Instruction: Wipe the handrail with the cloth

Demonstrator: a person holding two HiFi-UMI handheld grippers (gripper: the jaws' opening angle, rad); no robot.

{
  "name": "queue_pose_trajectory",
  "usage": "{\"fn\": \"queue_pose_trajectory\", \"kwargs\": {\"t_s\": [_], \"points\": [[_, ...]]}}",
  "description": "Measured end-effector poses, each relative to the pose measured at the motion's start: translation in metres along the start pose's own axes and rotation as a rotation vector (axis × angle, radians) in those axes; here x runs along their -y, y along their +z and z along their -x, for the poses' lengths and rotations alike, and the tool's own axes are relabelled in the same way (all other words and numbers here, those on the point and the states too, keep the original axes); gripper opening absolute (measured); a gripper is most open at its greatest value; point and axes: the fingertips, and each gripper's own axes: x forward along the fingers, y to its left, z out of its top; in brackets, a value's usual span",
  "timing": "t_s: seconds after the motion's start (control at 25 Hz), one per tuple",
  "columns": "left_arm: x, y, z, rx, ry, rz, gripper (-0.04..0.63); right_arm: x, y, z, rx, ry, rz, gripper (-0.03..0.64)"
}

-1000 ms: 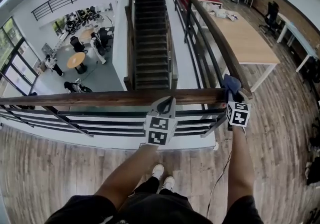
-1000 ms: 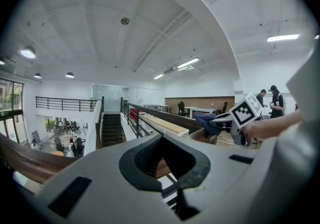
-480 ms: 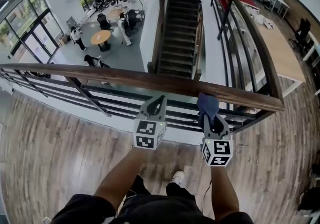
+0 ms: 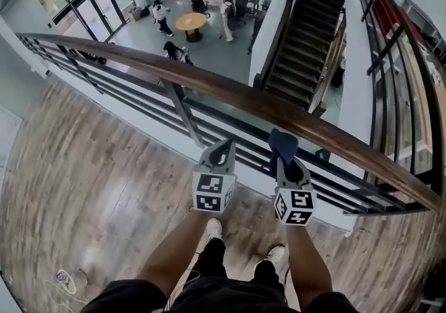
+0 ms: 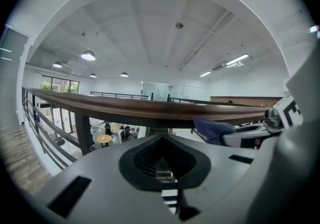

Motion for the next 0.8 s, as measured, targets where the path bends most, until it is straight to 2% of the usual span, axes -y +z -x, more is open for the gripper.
{"fn": "queue_pose_trajectory", "kwargs": {"t_s": [0.16, 0.36, 0.6, 0.8], "points": [[-0.105, -0.02, -0.004, -0.005, 0.071, 0.001, 0.002, -0.068, -0.015, -0.1, -0.045, 0.046, -0.017, 0.075], [-0.215, -0.038, -0.008, -0.006, 0.164, 0.003, 0.002, -0.162, -0.027, -0.208, -0.084, 0.15, 0.025, 0.077], [-0.292, -0.056, -0.015, -0.021, 0.233, 0.026, 0.002, -0.22, -0.025, -0.299, -0.124, 0.143, 0.052, 0.077], [-0.338, -0.066, -0.017, -0.051, 0.291, 0.058, 0.002, -0.233, -0.031, -0.343, -0.206, 0.118, -0.011, 0.077]]}}
